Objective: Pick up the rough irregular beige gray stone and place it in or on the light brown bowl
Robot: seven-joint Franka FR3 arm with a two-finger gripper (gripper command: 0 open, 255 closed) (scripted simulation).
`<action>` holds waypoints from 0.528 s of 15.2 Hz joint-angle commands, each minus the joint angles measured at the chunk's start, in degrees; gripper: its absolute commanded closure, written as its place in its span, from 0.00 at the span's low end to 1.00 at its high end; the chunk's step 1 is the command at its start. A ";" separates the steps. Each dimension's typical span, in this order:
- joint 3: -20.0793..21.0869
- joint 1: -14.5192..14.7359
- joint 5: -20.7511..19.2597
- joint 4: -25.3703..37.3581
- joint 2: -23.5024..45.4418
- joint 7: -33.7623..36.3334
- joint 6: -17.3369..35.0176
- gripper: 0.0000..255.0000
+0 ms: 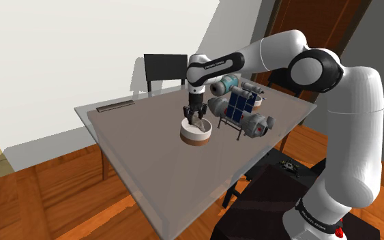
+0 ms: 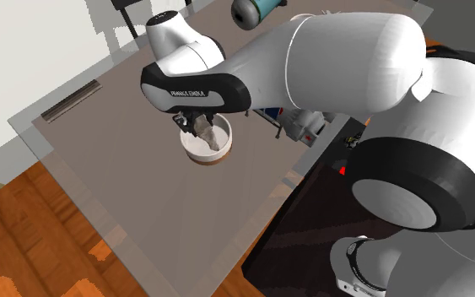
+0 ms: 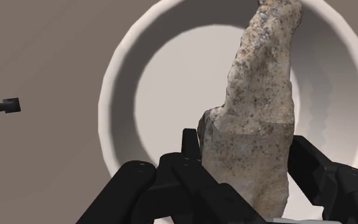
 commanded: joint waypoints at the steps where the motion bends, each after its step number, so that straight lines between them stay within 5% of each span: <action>1: -0.01 -0.01 -0.01 -0.06 0.05 -0.01 0.12 1.00; 4: -0.01 -0.01 -0.01 -0.06 0.05 -0.01 0.12 1.00; 5: -0.01 -0.01 -0.01 -0.06 0.05 -0.01 0.12 0.00; 8: -0.01 -0.01 -0.01 -0.06 0.05 -0.01 0.12 0.00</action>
